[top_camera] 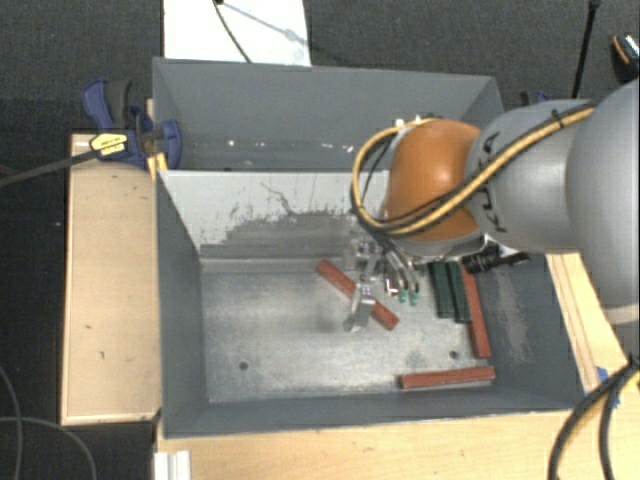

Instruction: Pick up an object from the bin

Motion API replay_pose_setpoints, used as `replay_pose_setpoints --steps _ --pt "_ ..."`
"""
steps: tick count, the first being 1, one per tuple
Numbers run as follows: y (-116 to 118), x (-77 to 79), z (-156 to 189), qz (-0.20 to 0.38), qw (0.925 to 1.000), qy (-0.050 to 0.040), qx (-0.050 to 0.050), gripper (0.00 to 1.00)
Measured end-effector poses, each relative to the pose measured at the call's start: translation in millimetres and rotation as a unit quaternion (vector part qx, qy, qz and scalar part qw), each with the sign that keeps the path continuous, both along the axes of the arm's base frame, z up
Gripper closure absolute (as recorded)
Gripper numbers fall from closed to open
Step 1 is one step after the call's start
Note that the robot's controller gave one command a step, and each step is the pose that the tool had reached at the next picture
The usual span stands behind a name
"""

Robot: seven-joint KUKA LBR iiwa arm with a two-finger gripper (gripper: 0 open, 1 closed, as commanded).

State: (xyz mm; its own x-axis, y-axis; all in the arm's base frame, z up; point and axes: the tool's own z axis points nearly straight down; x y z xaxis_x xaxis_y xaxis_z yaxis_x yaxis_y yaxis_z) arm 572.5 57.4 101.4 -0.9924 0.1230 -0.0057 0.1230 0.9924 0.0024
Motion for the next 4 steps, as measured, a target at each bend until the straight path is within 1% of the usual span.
replay_pose_setpoints --steps 1,2,3,4 --pt "-16 12.4 -1 -0.05 0.9988 -0.0002 0.0 0.0" --pt "-15 10.9 -32 -0.095 0.9955 0.0035 0.0 0.0" --pt "-15 11.4 -32 -0.095 0.9954 0.0028 0.0 0.0" --pt "-14 11.5 -31 -0.096 0.9954 0.0025 0.0 1.0"
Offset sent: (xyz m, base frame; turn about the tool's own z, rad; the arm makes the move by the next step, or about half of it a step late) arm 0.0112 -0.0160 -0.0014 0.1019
